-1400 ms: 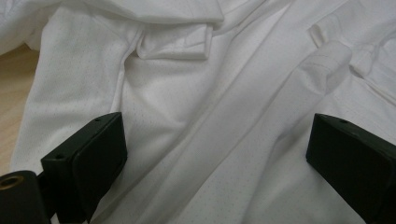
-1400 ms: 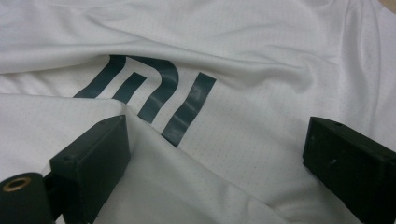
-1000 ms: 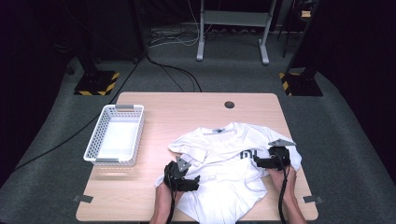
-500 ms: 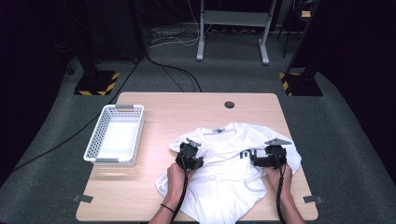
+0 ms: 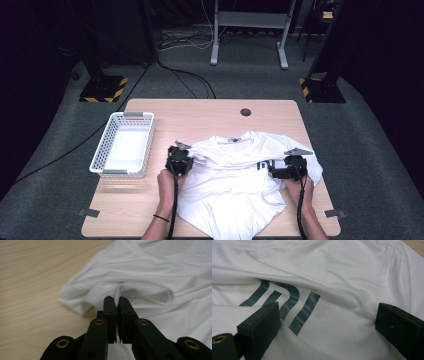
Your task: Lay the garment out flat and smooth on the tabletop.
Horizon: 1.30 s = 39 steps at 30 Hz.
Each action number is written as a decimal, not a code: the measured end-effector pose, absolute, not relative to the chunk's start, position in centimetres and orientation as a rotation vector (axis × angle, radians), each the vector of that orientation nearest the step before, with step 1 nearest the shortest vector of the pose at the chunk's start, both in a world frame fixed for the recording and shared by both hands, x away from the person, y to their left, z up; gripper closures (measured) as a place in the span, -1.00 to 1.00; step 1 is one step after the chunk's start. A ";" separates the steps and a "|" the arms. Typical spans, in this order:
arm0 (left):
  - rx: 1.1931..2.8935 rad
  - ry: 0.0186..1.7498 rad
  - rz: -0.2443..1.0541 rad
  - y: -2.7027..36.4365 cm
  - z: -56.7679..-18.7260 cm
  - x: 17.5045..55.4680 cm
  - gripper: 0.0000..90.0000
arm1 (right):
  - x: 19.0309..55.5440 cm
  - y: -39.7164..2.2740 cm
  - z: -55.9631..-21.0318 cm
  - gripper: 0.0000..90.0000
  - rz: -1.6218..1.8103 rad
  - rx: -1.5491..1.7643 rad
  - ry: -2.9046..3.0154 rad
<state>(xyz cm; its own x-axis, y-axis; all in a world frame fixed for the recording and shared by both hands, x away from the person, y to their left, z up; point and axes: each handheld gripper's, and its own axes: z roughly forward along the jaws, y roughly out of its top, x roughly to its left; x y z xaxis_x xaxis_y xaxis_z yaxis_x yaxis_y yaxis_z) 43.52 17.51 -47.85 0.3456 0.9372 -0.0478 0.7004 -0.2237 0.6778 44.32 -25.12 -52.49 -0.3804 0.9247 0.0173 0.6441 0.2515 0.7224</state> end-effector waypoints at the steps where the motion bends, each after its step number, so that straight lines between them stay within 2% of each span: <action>1: 2.003 1.453 0.531 18.5 -47.8 43.7 0.91 | 44.3 -25.2 -52.5 -0.89 0.917 1.429 2.118; 4: 2.013 1.536 0.568 20.9 -48.1 43.8 0.88 | 44.4 -25.5 -52.5 -0.89 0.913 1.433 2.115; 5: 2.004 1.560 0.572 21.4 -48.1 43.6 0.80 | 44.4 -25.7 -52.5 -0.89 0.911 1.440 2.111; 9: 1.973 1.611 0.559 22.0 -48.2 42.3 0.14 | 44.2 -26.3 -52.4 -0.89 0.902 1.460 2.093; 11: 1.951 1.582 0.549 21.7 -47.8 41.3 -0.09 | 44.2 -26.4 -52.4 -0.89 0.900 1.464 2.089; 12: 1.941 1.548 0.551 21.2 -47.5 40.7 -0.14 | 44.1 -26.4 -52.4 -0.89 0.899 1.464 2.089; 16: 1.951 1.327 0.446 18.0 -46.8 39.6 -0.21 | 44.1 -26.3 -52.4 -0.89 0.898 1.465 2.089; 19: 2.032 1.232 0.311 15.4 -48.0 41.1 -0.29 | 44.1 -26.3 -52.5 -0.90 0.899 1.469 2.085; 25: 2.093 1.285 0.245 14.5 -50.6 45.1 -0.36 | 44.1 -26.3 -52.5 -0.89 0.900 1.467 2.084; 28: 2.073 1.322 0.295 15.7 -50.6 46.0 -0.39 | 44.1 -26.3 -52.5 -0.89 0.900 1.466 2.085; 31: 2.066 1.391 0.388 17.1 -50.8 46.7 -0.47 | 44.1 -26.3 -52.5 -0.89 0.900 1.466 2.085; 35: 2.023 1.521 0.440 19.0 -50.4 47.4 -0.64 | 44.1 -26.3 -52.5 -0.89 0.900 1.465 2.086; 37: 1.994 1.514 0.435 19.2 -49.9 46.9 -0.64 | 44.1 -26.3 -52.5 -0.90 0.901 1.466 2.086; 39: 2.004 1.430 0.450 18.3 -49.3 45.5 -0.65 | 44.1 -26.3 -52.5 -0.90 0.901 1.466 2.086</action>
<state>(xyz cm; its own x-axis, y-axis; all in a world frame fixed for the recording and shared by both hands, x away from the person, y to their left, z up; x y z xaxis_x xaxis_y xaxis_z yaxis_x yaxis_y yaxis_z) 45.54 18.28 -49.30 0.3532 0.9320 -0.0811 0.7173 -0.2141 0.6630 44.09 -26.28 -52.47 -0.3454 0.9383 0.0175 0.6560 0.2280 0.7195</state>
